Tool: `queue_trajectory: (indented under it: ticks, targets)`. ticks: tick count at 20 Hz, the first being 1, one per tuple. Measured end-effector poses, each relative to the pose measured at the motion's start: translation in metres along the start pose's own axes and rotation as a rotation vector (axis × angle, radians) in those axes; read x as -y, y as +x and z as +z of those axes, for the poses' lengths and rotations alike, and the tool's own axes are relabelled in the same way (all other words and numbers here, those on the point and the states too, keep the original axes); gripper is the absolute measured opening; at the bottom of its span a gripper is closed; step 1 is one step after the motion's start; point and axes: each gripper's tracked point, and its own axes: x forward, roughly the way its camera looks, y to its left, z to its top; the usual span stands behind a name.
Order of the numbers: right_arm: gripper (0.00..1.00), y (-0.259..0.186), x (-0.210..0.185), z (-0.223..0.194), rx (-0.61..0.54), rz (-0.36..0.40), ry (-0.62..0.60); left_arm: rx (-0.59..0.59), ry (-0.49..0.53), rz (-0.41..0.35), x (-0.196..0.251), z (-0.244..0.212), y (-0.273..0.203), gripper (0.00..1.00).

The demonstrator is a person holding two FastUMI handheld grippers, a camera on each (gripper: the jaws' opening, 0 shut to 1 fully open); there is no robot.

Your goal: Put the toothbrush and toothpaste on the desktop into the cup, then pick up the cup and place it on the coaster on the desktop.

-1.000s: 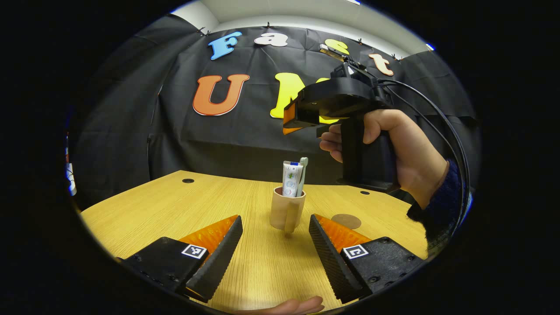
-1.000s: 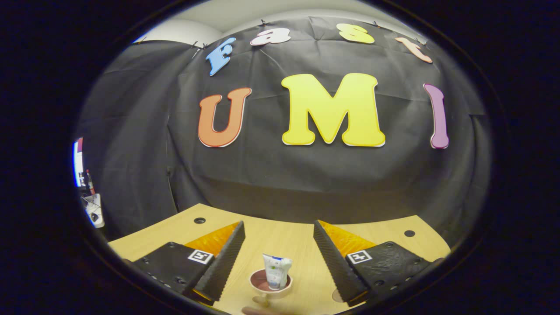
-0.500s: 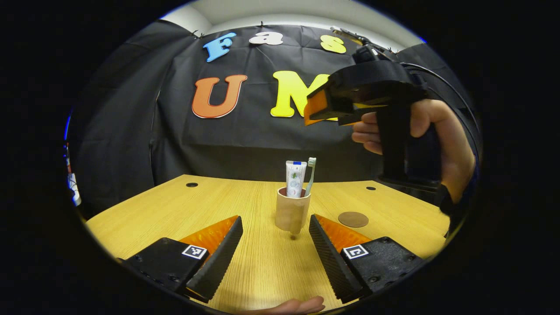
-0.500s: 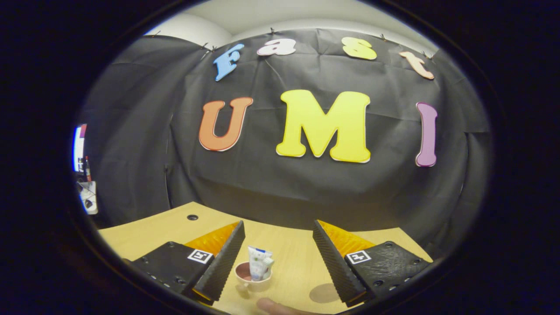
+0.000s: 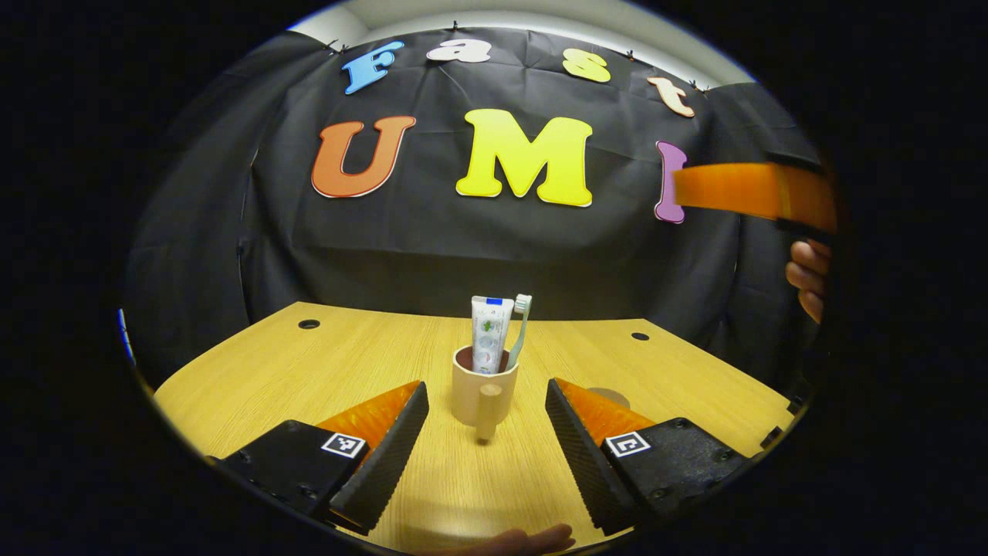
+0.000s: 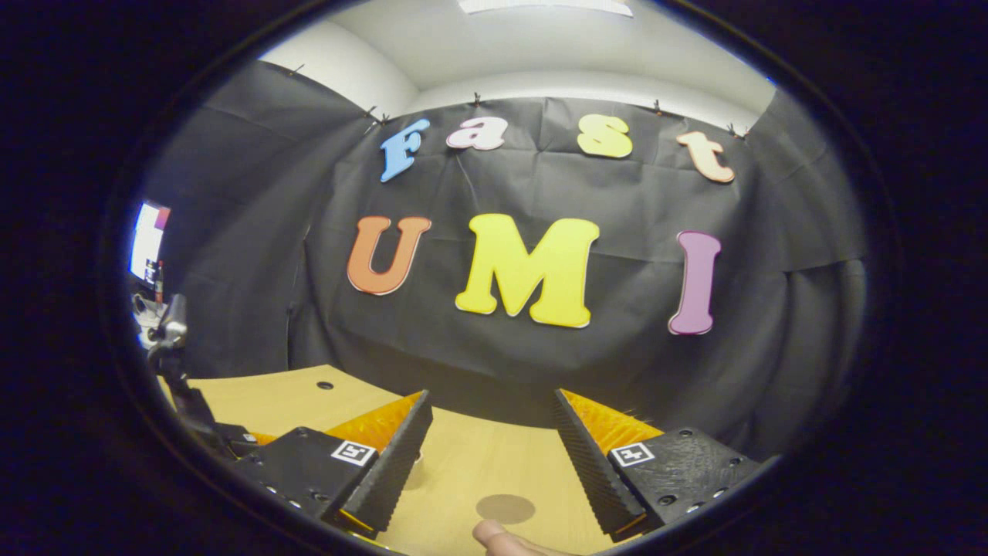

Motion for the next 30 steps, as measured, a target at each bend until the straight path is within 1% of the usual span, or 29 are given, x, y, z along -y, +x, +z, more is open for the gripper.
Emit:
queue_trajectory:
  ticks: [3, 5, 6, 8, 9, 10, 12, 14, 15, 16, 17, 18, 19, 21, 23, 25, 27, 28, 29, 30]
  targets:
    - [0.94, -0.032, 0.026, -0.002, 0.031, -0.034, -0.030, -0.089, 0.036, -0.001, 0.004, 0.007, 0.014, 0.96]
    - [0.96, -0.050, 0.038, -0.007, 0.041, -0.040, -0.030, -0.150, 0.018, -0.018, 0.013, 0.012, 0.025, 0.96]
    - [0.96, -0.057, 0.044, -0.010, 0.042, -0.046, -0.026, -0.195, -0.001, -0.016, 0.013, 0.010, 0.032, 0.96]
    - [0.94, -0.072, 0.052, -0.020, 0.035, -0.043, -0.033, -0.275, -0.053, 0.013, 0.010, 0.008, 0.043, 0.96]
    - [0.96, -0.078, 0.059, -0.025, 0.035, -0.052, -0.040, -0.311, -0.052, 0.022, 0.008, 0.008, 0.048, 0.96]
    - [0.94, -0.082, 0.065, -0.029, 0.039, -0.062, -0.053, -0.351, -0.036, 0.039, 0.006, 0.007, 0.050, 0.95]
    - [0.94, -0.087, 0.077, -0.038, 0.041, -0.085, -0.072, -0.436, 0.015, 0.090, -0.010, 0.000, 0.057, 0.92]
    - [0.96, -0.091, 0.086, -0.052, 0.013, -0.092, -0.058, -0.557, 0.024, 0.073, -0.007, -0.015, 0.061, 0.91]
    - [0.96, -0.092, 0.090, -0.058, -0.002, -0.091, -0.036, -0.611, 0.005, 0.066, -0.005, -0.020, 0.061, 1.00]
    - [0.96, -0.093, 0.095, -0.062, -0.014, -0.093, -0.015, -0.647, -0.019, 0.081, -0.005, -0.024, 0.063, 0.91]
    - [0.95, -0.094, 0.100, -0.065, -0.021, -0.100, 0.002, -0.682, -0.021, 0.085, -0.004, -0.028, 0.066, 0.91]
    - [0.96, -0.095, 0.107, -0.066, -0.017, -0.109, 0.015, -0.718, -0.007, 0.088, -0.005, -0.033, 0.069, 0.91]
    - [0.94, -0.095, 0.113, -0.067, -0.011, -0.123, 0.024, -0.754, 0.002, 0.093, -0.007, -0.038, 0.072, 0.90]
    - [0.95, -0.096, 0.126, -0.067, 0.009, -0.149, 0.052, -0.837, -0.012, 0.092, -0.007, -0.050, 0.076, 0.90]
    - [0.95, -0.094, 0.140, -0.073, 0.005, -0.179, 0.089, -0.923, -0.028, 0.085, -0.006, -0.060, 0.079, 0.89]
    - [0.95, -0.092, 0.150, -0.079, -0.010, -0.197, 0.112, -0.966, -0.021, 0.105, -0.008, -0.061, 0.083, 0.86]
    - [0.94, -0.089, 0.153, -0.089, -0.034, -0.194, 0.114, -0.994, -0.001, 0.112, -0.010, -0.058, 0.088, 0.83]
    - [0.94, -0.088, 0.157, -0.094, -0.047, -0.200, 0.112, -1.017, -0.002, 0.108, -0.009, -0.058, 0.089, 0.77]
    - [0.96, -0.087, 0.157, -0.096, -0.056, -0.200, 0.114, -1.037, -0.009, 0.108, -0.006, -0.057, 0.090, 0.72]
    - [0.94, -0.086, 0.154, -0.097, -0.063, -0.191, 0.116, -1.051, -0.012, 0.113, -0.006, -0.055, 0.090, 0.66]
